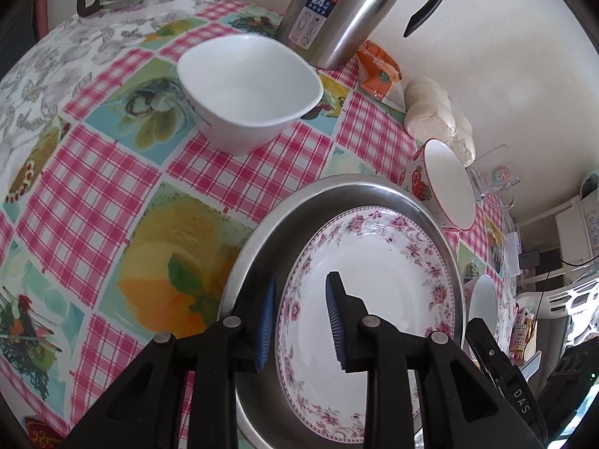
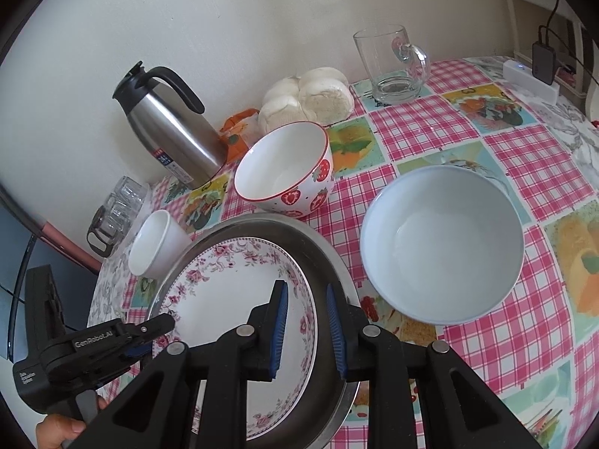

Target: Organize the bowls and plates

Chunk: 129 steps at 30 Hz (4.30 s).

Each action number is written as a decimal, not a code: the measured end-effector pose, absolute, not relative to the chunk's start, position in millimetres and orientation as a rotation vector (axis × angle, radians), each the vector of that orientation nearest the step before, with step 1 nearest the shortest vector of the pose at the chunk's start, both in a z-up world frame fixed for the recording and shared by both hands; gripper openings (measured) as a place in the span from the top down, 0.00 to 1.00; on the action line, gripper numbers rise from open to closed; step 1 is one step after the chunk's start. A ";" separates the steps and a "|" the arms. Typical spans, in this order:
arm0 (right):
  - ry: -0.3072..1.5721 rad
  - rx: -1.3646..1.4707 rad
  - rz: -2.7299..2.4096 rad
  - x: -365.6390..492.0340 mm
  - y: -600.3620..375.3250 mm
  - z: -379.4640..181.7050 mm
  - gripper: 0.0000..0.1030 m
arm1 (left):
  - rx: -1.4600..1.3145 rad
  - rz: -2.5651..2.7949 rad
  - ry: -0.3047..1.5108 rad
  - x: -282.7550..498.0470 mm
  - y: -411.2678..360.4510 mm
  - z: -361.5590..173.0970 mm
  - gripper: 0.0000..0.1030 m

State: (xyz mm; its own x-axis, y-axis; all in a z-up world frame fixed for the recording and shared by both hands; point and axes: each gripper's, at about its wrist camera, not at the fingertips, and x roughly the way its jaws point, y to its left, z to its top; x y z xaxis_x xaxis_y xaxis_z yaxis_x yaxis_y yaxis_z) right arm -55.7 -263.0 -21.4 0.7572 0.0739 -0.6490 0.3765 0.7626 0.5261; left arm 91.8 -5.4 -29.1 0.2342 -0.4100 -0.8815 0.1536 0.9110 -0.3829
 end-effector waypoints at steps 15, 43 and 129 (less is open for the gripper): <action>0.688 0.627 -0.210 -58.6 -258.2 -14.8 0.41 | -0.038 -0.408 1.208 78.1 -27.2 -9.8 0.32; 0.676 0.609 -0.228 -55.9 -256.5 -12.2 0.00 | -0.164 -0.392 0.925 100.4 -11.6 32.4 0.03; 0.841 0.130 -0.253 130.0 -108.7 33.4 0.01 | -0.296 -0.305 1.113 246.0 65.7 -27.6 0.18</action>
State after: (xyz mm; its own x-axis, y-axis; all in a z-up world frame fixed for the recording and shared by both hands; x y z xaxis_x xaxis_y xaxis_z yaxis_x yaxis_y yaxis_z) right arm 130.0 -108.7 33.4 0.6392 -0.1701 -0.7500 0.2721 0.9622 0.0138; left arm 246.0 65.7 -27.6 0.4091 -0.3838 -0.8278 0.0914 0.9199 -0.3814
